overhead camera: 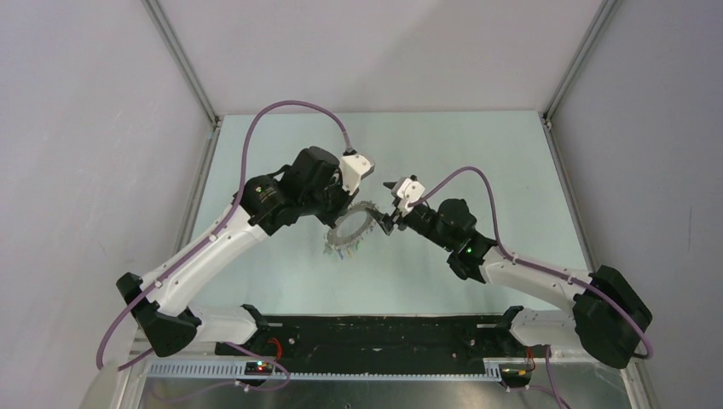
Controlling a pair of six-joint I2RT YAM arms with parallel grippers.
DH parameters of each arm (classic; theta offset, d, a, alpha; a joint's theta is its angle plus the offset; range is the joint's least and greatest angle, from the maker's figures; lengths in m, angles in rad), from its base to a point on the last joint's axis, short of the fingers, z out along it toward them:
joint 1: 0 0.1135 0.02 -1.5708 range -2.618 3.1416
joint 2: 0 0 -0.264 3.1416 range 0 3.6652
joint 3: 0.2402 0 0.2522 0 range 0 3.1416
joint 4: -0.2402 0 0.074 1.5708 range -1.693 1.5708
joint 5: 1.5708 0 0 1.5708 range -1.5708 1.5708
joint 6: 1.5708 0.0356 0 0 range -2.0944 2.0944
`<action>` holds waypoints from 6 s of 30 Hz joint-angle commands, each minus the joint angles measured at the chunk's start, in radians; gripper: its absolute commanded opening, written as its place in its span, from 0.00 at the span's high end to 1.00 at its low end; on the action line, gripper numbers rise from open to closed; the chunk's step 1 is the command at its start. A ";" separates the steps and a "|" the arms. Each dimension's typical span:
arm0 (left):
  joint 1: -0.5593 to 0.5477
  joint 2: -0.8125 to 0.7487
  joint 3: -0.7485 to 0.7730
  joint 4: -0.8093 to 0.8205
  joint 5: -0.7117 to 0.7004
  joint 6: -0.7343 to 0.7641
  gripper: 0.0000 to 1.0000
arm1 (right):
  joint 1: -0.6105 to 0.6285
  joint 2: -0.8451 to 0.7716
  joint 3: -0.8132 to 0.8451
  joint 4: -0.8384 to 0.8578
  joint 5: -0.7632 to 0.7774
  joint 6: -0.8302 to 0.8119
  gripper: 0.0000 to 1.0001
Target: Remove the keys from the keyring
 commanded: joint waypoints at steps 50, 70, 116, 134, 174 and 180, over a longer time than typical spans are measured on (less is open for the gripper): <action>-0.005 -0.027 0.054 0.029 0.072 0.031 1.00 | 0.077 -0.070 -0.003 0.044 -0.228 -0.015 0.61; -0.010 -0.068 0.023 0.030 0.129 0.165 1.00 | -0.027 -0.049 0.092 0.022 -0.378 0.026 0.64; -0.033 -0.127 0.026 0.031 0.100 0.219 1.00 | -0.012 0.012 0.177 -0.145 -0.505 0.013 0.84; -0.033 -0.143 0.025 0.031 0.135 0.236 1.00 | -0.013 0.013 0.177 -0.161 -0.524 0.014 0.63; -0.038 -0.142 0.036 0.032 0.114 0.244 1.00 | 0.042 0.003 0.177 -0.224 -0.531 -0.058 1.00; -0.038 -0.150 0.035 0.032 0.102 0.242 1.00 | 0.028 -0.020 0.177 -0.237 -0.511 -0.053 1.00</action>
